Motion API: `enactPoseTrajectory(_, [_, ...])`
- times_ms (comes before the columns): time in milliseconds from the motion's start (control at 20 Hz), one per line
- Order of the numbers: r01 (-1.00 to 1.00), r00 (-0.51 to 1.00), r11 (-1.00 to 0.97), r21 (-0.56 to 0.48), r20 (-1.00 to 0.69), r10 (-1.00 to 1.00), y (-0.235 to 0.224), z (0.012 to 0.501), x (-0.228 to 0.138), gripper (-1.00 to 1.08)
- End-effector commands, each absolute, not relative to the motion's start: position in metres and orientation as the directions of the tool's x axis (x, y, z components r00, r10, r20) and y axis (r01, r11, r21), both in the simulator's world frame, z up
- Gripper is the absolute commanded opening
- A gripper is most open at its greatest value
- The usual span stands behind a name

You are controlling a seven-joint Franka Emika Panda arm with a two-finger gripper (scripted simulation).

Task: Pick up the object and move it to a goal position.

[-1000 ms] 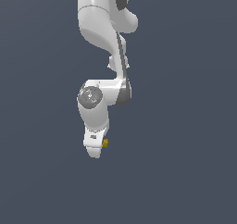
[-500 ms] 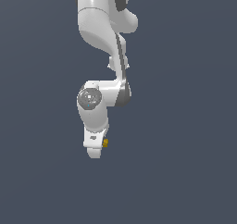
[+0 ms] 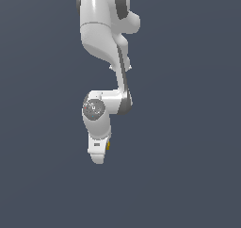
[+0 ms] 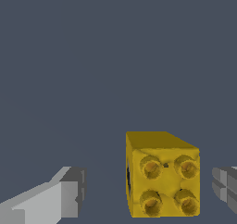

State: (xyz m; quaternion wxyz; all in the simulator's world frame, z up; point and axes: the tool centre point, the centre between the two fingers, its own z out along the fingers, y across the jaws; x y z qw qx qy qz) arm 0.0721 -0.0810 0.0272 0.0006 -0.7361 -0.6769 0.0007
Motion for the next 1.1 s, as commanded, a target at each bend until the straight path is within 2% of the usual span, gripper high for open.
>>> enactPoseTrajectory(0, [0.997,0.083,-0.083,0.000,0.000,0.997,-0.081,0.022,0.073,1.00])
enactPoseTrajectory(150, [0.997,0.083,-0.083,0.000,0.000,0.997,-0.081,0.022,0.074,1.00])
enactPoseTrajectory(200, [0.997,0.083,-0.083,0.000,0.000,0.997,-0.081,0.022,0.074,-1.00])
enactPoseTrajectory(750, [0.997,0.083,-0.083,0.000,0.000,0.997,-0.081,0.022,0.074,-1.00])
enactPoseTrajectory(1050, [0.997,0.083,-0.083,0.000,0.000,0.997,-0.066,0.037,0.075,-1.00])
